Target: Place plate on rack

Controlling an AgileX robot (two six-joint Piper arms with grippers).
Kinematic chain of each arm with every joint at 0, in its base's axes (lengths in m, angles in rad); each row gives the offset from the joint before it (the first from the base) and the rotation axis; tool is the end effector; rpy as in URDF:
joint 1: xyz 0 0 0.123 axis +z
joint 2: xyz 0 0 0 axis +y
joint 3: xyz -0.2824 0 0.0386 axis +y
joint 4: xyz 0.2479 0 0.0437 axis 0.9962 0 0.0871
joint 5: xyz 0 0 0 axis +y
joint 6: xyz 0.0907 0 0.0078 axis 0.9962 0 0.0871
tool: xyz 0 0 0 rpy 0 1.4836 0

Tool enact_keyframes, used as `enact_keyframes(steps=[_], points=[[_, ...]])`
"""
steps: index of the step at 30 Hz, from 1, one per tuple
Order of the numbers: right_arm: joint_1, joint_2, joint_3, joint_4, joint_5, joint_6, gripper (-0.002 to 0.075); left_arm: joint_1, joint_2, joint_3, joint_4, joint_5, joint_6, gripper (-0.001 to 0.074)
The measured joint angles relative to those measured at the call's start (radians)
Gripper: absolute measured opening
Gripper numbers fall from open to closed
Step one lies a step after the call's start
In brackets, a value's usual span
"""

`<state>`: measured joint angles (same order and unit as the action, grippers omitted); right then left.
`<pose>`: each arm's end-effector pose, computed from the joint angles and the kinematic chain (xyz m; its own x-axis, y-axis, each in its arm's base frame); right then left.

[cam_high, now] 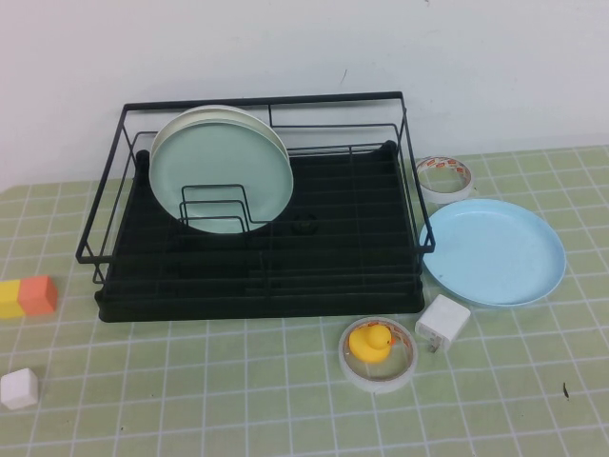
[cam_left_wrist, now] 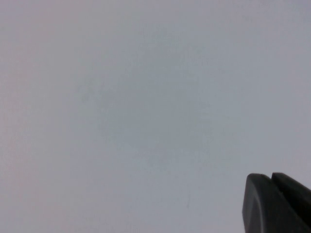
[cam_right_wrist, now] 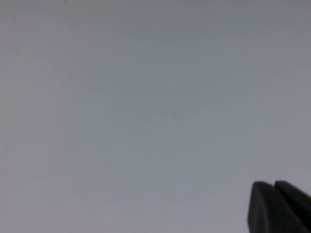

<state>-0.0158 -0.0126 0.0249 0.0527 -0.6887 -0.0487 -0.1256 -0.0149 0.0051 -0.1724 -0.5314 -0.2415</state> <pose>0.0314 -0.0035 0.2615 0.6906 -0.0189 -0.7230 0.0455 0.9988 0.0174 0.0390 0.0030 0.2562 0.5137 -0.4471 -0.7323 0.2706 0.8944 -0.3562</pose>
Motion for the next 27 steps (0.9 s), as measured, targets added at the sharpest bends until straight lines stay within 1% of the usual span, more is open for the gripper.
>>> enact_keyframes(steps=[2, 3, 6, 10, 13, 16, 22, 25, 27], points=[[0.000, 0.000, -0.040, 0.052, 0.159, -0.032, -0.0002, 0.000, 0.000, -0.057, -0.120, 0.077, 0.049, -0.0002], [0.000, 0.000, -0.077, 0.073, 0.263, -0.074, -0.0002, 0.000, 0.000, -0.112, -0.185, 0.116, 0.093, -0.0003], [0.000, 0.024, -0.199, 0.096, 0.492, -0.220, -0.0002, 0.000, 0.008, -0.256, -0.345, 0.215, 0.268, -0.0003], [0.000, 0.143, -0.343, 0.100, 0.649, -0.308, -0.0002, 0.000, 0.098, -0.419, -0.502, 0.357, 0.522, -0.0003], [0.000, 0.251, -0.430, 0.100, 0.769, -0.310, -0.0002, 0.000, 0.204, -0.490, -0.541, 0.472, 0.667, -0.0003], [0.000, 0.371, -0.504, 0.104, 0.906, -0.310, -0.0002, 0.000, 0.304, -0.520, -0.547, 0.577, 0.723, -0.0002], [0.000, 0.654, -0.586, 0.141, 1.210, -0.310, -0.0002, 0.000, 0.481, -0.524, -0.544, 0.792, 0.741, -0.0002], [0.000, 0.782, -0.601, 0.174, 1.296, -0.311, -0.0002, 0.000, 0.570, -0.524, -0.532, 0.910, 0.743, -0.0002], [0.000, 0.850, -0.603, 0.207, 1.309, -0.313, -0.0002, 0.000, 0.625, -0.524, -0.530, 0.995, 0.743, -0.0002]])
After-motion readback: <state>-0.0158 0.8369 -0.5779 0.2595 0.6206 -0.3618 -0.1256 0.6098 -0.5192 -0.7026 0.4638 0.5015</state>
